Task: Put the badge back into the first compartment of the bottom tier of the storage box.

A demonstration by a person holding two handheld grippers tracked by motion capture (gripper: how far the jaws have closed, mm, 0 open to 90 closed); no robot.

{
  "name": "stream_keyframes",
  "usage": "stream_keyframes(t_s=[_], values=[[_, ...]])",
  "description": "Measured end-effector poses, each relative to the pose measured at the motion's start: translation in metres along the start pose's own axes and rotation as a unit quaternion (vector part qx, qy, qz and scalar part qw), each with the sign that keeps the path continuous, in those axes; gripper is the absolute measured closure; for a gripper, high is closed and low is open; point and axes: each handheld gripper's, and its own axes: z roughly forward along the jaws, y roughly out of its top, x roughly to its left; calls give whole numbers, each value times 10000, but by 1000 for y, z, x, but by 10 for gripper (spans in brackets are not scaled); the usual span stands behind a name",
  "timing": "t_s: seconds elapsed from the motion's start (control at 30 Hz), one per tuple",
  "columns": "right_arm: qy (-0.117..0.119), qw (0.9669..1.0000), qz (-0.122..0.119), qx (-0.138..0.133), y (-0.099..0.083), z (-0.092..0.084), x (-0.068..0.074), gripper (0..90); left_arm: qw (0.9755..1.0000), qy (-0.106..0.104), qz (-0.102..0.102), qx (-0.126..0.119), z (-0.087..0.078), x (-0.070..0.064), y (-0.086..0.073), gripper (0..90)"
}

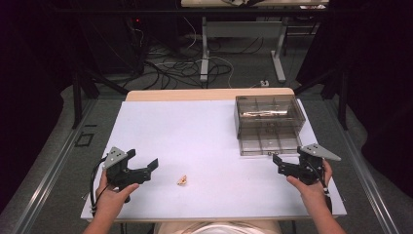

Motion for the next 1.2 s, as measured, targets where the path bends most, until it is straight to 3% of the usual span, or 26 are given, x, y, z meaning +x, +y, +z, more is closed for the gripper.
stream_keyframes(t_s=[0.4,0.5,0.6,0.8,1.0,1.03,1.2], values=[[106,9995,-287,3,1,0,14,148,10000,3,-37,2,-1,0,-1,27],[241,9989,-394,-42,4,0,23,160,10000,26,-62,4,-2,-1,-1,28],[503,9978,-421,-49,7,0,30,245,10000,50,-60,-18,-2,0,-2,30],[834,9952,-508,-4,13,0,47,278,9999,110,-71,-24,-2,0,-2,31],[1125,9924,-483,95,18,4,65,302,9999,95,-46,11,-3,-1,-2,32],[1186,9922,-381,111,19,6,70,307,9999,98,-58,2,-3,-2,-3,32],[1270,9916,-244,79,22,9,75,324,9999,111,-68,25,-3,-2,-3,32]])
